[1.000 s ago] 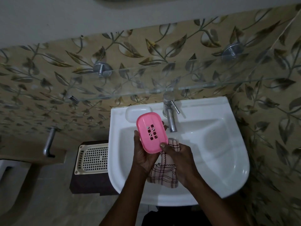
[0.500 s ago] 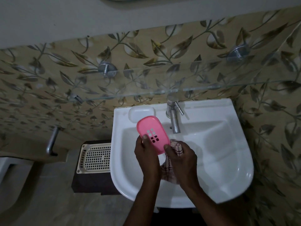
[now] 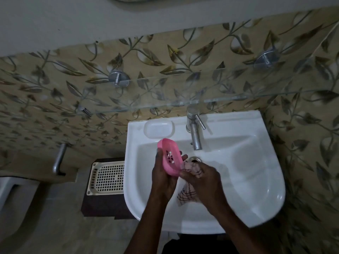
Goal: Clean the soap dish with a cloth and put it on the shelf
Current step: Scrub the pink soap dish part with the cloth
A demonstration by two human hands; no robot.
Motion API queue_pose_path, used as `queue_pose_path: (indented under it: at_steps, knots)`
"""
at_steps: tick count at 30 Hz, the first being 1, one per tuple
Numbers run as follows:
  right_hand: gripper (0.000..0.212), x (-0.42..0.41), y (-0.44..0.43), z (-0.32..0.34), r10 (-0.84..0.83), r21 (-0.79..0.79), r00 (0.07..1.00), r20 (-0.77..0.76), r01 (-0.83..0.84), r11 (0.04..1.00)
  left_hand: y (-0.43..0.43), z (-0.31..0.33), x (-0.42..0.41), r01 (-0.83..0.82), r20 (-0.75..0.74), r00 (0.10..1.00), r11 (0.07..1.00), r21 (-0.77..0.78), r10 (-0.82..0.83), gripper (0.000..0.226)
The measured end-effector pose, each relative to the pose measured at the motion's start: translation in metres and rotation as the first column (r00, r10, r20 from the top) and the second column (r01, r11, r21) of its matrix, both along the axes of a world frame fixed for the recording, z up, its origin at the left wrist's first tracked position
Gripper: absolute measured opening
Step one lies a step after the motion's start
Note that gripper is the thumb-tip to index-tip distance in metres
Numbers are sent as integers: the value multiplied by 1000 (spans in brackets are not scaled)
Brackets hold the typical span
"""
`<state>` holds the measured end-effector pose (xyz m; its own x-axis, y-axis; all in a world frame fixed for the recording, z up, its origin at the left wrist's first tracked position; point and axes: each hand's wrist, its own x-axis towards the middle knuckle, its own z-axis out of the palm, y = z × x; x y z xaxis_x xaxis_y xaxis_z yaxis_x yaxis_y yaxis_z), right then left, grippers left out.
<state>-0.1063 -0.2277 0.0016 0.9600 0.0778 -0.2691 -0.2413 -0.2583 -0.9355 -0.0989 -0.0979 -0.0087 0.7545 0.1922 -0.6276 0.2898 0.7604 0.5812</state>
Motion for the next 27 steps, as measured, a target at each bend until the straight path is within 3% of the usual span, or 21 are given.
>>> queue_pose_path:
  at_steps: [2,5,7,9,12,16,18,20,21,22,24,25,27]
  knots:
    - [11,10,-12,0,-115,150,970,-216,149,977,10,-7,-5,-1,28,1000,986,-165,5,69]
    - [20,22,-29,1,-186,304,886,-425,334,892,17,-20,-13,106,103,992,949,-298,-79,83]
    - [20,26,-33,1,-144,209,941,-306,214,954,20,-26,-14,160,132,984,933,-323,-123,80]
    - [15,28,-29,3,-78,34,996,-50,80,996,22,-29,-11,172,115,983,928,-332,-141,68]
    - [23,28,-12,6,44,-216,934,353,35,976,17,-26,-7,184,47,983,948,-260,-178,56]
    - [28,22,15,-2,268,-320,854,446,-128,939,10,-20,-3,267,70,964,945,-190,-258,47]
    - [31,13,18,-4,390,-379,763,516,-206,902,14,-17,-1,302,82,953,930,-207,-291,49]
    - [35,7,6,-7,652,-526,515,557,-389,756,18,-15,-3,354,110,935,902,-248,-337,47]
    - [36,16,-2,-16,718,-596,420,555,-402,695,18,-14,-5,377,123,926,890,-256,-357,44]
    - [35,27,-9,-26,728,-590,460,508,-430,684,16,-16,-7,377,122,926,887,-266,-357,46]
    - [27,50,-7,-27,545,-425,729,414,-374,824,11,-23,-10,347,92,938,906,-243,-335,46]
    - [24,54,-4,-29,510,-439,773,377,-336,834,10,-23,-9,330,82,944,914,-237,-319,41]
    - [28,44,5,-29,526,-441,728,439,-336,833,11,-22,-3,309,99,951,922,-233,-294,40]
